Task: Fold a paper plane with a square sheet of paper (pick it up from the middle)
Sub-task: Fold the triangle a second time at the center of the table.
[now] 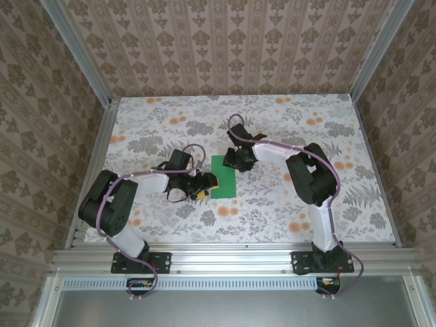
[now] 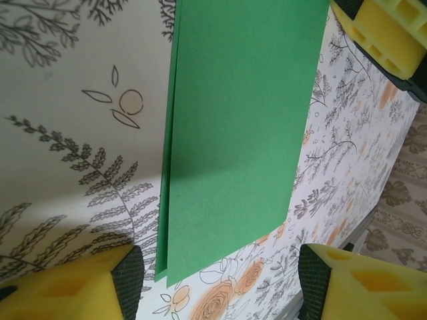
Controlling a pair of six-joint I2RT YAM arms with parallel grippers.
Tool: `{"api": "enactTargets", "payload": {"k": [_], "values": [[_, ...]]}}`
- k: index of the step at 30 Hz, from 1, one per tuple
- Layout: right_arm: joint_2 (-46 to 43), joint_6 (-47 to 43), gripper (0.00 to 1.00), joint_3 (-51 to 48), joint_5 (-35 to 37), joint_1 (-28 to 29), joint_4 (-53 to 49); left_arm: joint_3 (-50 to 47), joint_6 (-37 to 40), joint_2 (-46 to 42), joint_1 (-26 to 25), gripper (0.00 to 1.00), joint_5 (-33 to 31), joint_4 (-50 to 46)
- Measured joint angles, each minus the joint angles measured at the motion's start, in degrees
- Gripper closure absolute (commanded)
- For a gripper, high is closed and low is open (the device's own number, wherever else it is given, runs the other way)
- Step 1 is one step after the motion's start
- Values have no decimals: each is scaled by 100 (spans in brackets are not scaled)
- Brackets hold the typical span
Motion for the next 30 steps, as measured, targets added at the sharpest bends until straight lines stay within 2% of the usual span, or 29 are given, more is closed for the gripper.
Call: {"api": "enactTargets", "payload": {"k": [17,23,30], "values": [[17,42,61,-15,-37,-22,114,-31,-258,55,-122,44,387,249],[17,42,61,-26,-61,-33,142,-269,-610,72,-122,42,422,905],[20,42,62,-33,-94,-44,153,-269,-675,306,-229,39,428,1394]]}}
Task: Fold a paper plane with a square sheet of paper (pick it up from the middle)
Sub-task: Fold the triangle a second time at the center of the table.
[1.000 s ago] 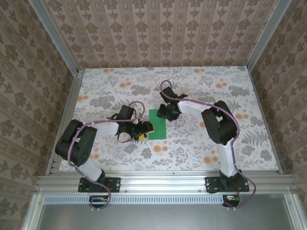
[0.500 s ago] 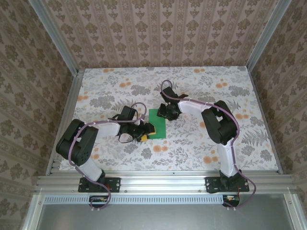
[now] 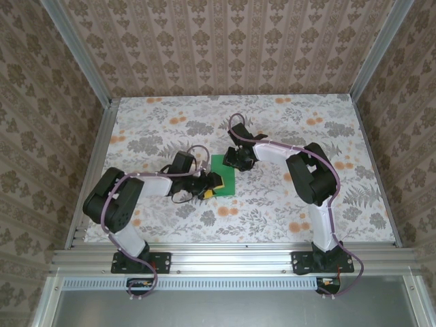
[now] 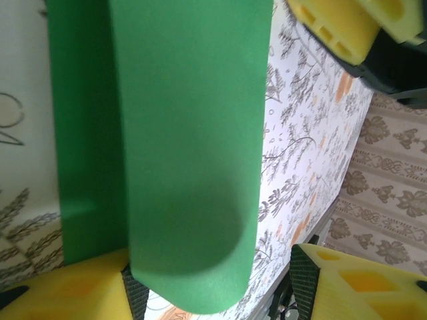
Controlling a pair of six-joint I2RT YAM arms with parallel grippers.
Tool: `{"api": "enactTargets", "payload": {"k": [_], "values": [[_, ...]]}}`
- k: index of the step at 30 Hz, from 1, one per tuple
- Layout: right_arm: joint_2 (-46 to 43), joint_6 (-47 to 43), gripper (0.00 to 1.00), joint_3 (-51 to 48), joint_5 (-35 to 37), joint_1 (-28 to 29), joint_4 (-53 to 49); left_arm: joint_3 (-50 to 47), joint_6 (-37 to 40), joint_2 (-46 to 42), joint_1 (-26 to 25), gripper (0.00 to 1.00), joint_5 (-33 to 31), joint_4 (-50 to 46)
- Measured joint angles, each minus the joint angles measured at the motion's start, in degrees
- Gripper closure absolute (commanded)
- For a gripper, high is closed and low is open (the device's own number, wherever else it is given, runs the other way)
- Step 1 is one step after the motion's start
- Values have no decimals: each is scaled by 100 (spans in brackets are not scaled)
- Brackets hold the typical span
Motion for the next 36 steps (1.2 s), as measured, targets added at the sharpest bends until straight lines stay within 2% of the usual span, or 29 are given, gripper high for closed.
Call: {"api": "enactTargets", "payload": {"k": [13,19,25,31,36], "values": [[7,-2,62,0,-50,-11,2,39,-35,79,-33,37,-50,544],[9,-2,62,0,-52,-11,0,-249,-35,-332,127,39,-201,684],[9,-2,62,0,-57,-11,0,-358,-35,-455,227,47,-227,699],[9,-2,62,0,-81,-17,2,-323,-50,-367,227,61,-225,662],[-33,-4,64,-118,-264,-46,227,-125,-4,-219,227,72,-297,243]]}}
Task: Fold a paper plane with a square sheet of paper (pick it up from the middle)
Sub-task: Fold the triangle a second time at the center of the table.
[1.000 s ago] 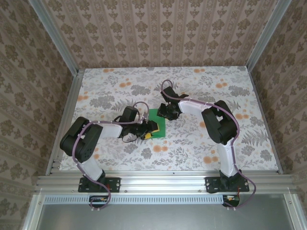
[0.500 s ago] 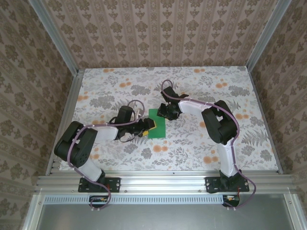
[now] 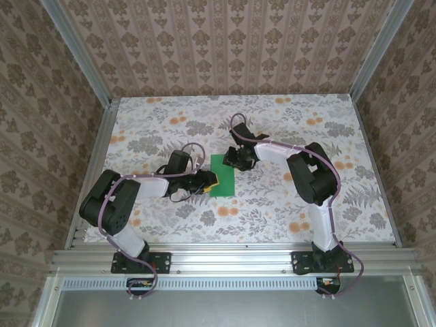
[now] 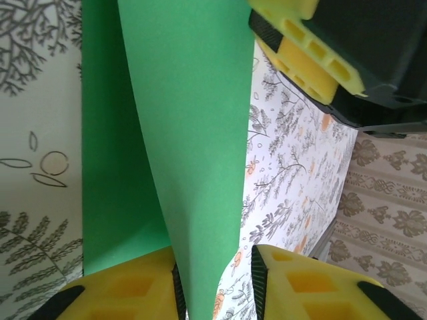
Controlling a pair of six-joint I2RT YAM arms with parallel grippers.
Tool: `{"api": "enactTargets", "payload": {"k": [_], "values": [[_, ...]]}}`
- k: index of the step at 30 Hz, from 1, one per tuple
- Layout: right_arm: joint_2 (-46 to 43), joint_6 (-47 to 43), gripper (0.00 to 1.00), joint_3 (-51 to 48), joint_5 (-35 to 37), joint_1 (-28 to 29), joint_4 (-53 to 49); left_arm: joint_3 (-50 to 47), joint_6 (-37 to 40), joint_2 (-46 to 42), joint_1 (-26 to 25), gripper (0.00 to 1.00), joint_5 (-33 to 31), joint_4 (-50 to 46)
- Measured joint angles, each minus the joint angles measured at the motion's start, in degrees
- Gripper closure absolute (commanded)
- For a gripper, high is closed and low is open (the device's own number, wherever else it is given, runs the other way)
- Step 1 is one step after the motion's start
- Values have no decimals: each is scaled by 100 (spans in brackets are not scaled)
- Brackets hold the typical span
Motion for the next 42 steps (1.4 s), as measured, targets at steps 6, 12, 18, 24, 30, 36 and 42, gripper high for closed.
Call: {"api": "enactTargets", "payload": {"k": [6,12,18,24,30,36,42], "values": [[-166,-109,68,-341,-433,-50,411,254,214,83,0,87,-170,-664],[-400,-260,72,-551,-789,-35,411,540,503,155,0,91,-470,-1346],[-632,-385,79,-811,-1038,50,409,678,739,157,0,92,-673,-1810],[-619,-409,80,-876,-1226,138,404,739,837,160,0,88,-732,-1991],[-372,-411,81,-874,-1244,144,350,741,887,151,0,66,-715,-2000],[-339,-409,81,-804,-1259,144,323,704,857,-127,0,59,-531,-1928],[-330,-407,81,-796,-1259,144,315,673,785,-317,0,59,-234,-1554]]}}
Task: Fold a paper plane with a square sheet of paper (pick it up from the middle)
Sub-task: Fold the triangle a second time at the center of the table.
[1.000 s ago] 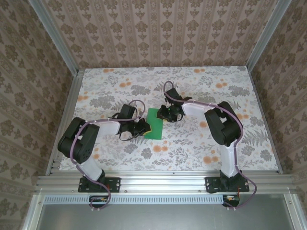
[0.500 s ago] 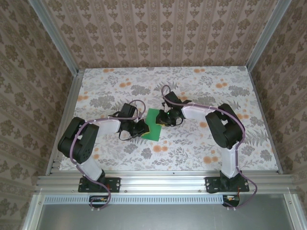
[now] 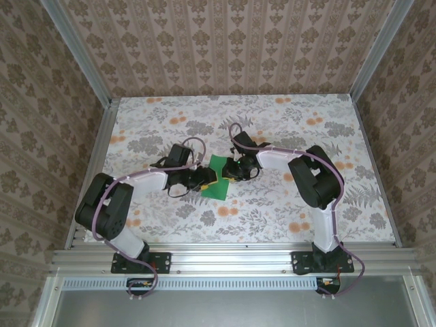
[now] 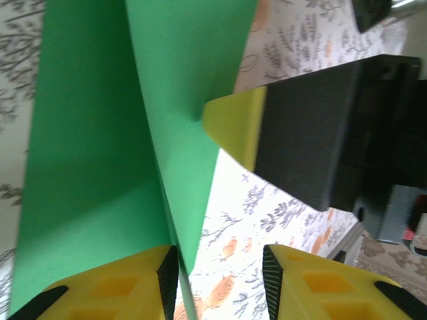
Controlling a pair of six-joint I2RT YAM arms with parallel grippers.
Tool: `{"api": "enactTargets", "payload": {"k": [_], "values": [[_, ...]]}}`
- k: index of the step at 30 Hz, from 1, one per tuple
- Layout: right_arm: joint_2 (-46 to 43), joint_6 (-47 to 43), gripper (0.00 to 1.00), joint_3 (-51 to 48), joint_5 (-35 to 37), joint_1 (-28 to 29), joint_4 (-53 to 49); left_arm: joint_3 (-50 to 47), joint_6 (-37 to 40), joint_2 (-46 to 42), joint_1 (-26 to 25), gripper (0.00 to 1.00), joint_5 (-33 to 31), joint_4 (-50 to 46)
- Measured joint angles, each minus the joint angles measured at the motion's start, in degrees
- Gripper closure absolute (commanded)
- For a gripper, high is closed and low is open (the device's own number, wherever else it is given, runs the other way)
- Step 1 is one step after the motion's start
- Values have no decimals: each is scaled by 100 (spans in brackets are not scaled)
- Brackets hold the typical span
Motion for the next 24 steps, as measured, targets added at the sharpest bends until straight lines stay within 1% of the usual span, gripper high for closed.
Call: {"api": "enactTargets", "payload": {"k": [6,14,19,21,24], "values": [[7,4,81,2,-7,0,4,2,-131,50,0,60,164,407],[20,70,81,2,-96,-17,50,2,-330,496,0,60,267,879],[22,136,80,-63,-291,-94,212,2,-428,629,0,65,262,1019],[22,181,80,-129,-398,-146,356,2,-457,647,0,68,249,1023],[4,219,78,-267,-612,-236,597,2,-472,649,0,70,214,1023]]}}
